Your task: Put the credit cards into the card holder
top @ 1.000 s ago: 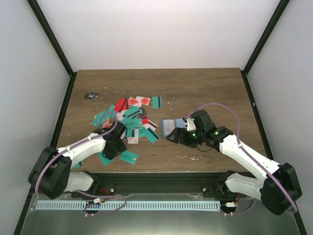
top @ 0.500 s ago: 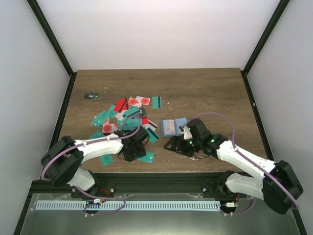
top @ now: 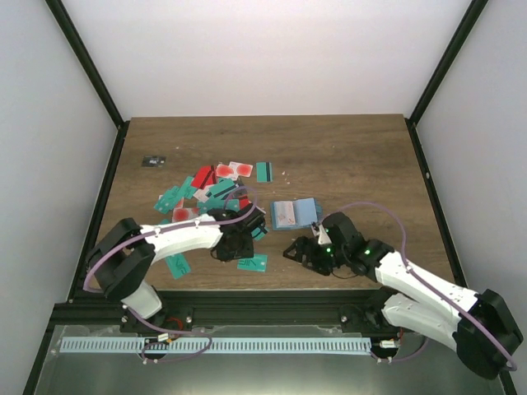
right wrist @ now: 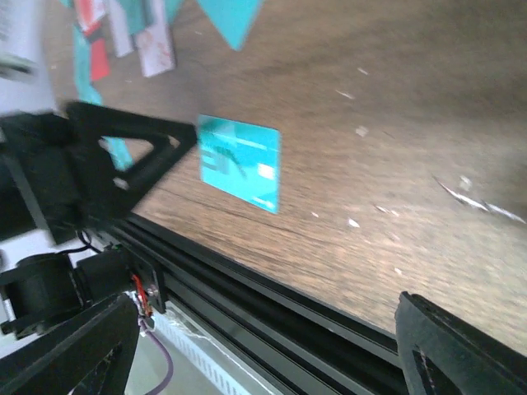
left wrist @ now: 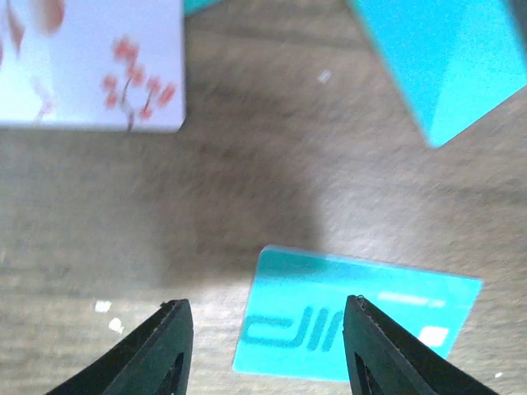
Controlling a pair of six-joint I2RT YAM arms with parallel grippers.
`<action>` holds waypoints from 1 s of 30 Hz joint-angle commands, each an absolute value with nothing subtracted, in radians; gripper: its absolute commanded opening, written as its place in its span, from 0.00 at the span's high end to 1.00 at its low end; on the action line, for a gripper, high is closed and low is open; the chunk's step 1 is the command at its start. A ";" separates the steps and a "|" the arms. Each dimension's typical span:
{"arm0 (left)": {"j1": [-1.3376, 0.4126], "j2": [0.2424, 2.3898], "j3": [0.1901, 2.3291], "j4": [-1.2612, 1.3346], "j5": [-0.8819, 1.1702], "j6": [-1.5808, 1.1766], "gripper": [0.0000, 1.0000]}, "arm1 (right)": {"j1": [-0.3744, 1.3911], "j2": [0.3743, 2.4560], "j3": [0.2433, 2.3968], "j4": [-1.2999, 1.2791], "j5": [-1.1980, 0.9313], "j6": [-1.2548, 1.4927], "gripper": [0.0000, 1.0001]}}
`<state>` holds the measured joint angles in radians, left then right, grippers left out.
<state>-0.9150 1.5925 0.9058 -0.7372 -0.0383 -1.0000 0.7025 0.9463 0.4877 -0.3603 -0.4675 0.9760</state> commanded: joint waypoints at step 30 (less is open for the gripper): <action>-1.021 1.741 0.879 -0.601 0.123 -0.736 0.54 | 0.884 1.044 0.278 -0.127 -0.457 1.302 0.13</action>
<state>-0.9947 1.6817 0.9375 -0.5922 0.0483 -0.7033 0.8745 1.0183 0.2852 -0.1501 -0.4675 1.2888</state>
